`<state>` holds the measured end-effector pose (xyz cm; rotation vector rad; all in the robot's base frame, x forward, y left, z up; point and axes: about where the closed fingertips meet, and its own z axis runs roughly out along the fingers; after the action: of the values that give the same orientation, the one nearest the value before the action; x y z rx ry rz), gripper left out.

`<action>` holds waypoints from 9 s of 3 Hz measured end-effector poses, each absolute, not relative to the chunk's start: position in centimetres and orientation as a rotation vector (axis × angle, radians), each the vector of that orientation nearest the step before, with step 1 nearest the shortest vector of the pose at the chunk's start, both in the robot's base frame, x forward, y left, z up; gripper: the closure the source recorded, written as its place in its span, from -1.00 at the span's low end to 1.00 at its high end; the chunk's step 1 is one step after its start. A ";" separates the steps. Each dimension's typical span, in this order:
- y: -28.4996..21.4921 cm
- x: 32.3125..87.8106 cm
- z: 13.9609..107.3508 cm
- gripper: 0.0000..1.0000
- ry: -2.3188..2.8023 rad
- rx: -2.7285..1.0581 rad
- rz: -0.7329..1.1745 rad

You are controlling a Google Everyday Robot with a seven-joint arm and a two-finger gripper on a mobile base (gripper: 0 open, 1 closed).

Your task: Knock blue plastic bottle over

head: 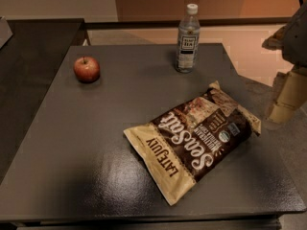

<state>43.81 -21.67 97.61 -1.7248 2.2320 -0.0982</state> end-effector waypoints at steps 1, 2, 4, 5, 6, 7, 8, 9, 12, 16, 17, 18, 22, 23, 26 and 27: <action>-21.7 43.8 97.6 -1.00 2.232 -1.725 -0.098; -21.9 44.3 97.7 -1.00 2.226 -1.703 -0.094; -23.0 49.1 96.9 -1.00 2.151 -1.640 -0.009; -24.0 52.4 96.6 -1.00 2.138 -1.551 0.070; -24.7 55.7 96.5 -1.00 2.113 -1.454 0.144; -25.3 58.7 96.3 -1.00 2.088 -1.353 0.229; -24.2 61.3 95.6 -1.00 2.056 -1.305 0.318; -22.5 63.7 94.9 -1.00 2.011 -1.278 0.400; -16.6 68.1 93.1 -1.00 1.870 -1.165 0.507; -12.2 72.2 93.1 -1.00 1.737 -1.153 0.609; -11.9 72.9 93.0 -0.67 1.729 -1.155 0.621; -12.2 72.9 92.9 -0.20 1.731 -1.160 0.625; -12.9 67.4 95.1 1.00 1.854 -1.505 0.351; -12.3 65.9 95.6 1.00 1.876 -1.642 0.228; -8.1 65.1 94.5 1.00 1.790 -1.900 0.022; -6.6 65.0 93.7 0.63 1.722 -1.989 -0.043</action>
Offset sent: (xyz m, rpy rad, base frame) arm 0.0107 -0.0062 -0.0028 0.0347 -0.0053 -0.0183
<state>65.01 -6.57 93.67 -1.9894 1.7224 -0.0431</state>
